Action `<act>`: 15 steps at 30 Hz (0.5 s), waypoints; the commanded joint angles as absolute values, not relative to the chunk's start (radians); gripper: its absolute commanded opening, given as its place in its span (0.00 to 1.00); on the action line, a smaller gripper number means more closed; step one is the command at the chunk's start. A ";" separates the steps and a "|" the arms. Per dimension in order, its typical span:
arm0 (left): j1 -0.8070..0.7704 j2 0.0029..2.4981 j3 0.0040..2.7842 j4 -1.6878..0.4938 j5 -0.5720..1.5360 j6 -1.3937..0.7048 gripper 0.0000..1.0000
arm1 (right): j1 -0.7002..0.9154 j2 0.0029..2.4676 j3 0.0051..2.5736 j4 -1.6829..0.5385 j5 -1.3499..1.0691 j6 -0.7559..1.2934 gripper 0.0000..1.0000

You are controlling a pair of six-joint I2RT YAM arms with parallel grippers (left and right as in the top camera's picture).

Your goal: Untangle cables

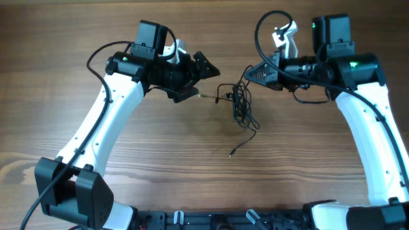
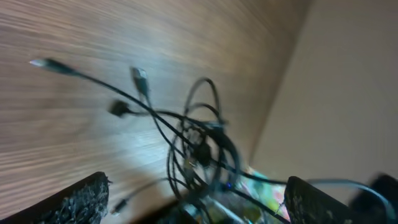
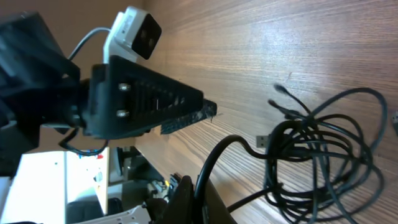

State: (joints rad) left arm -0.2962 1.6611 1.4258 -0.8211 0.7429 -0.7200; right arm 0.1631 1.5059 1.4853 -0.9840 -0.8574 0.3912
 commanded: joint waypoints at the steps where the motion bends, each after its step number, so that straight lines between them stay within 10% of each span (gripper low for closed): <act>1: -0.312 1.672 1.424 -0.815 0.845 -0.719 0.91 | 0.195 1.482 1.484 -0.971 -0.838 0.371 0.04; 15: -0.457 1.672 1.424 -0.826 0.613 -0.720 0.71 | 0.246 1.482 1.484 -0.860 -0.838 0.500 0.04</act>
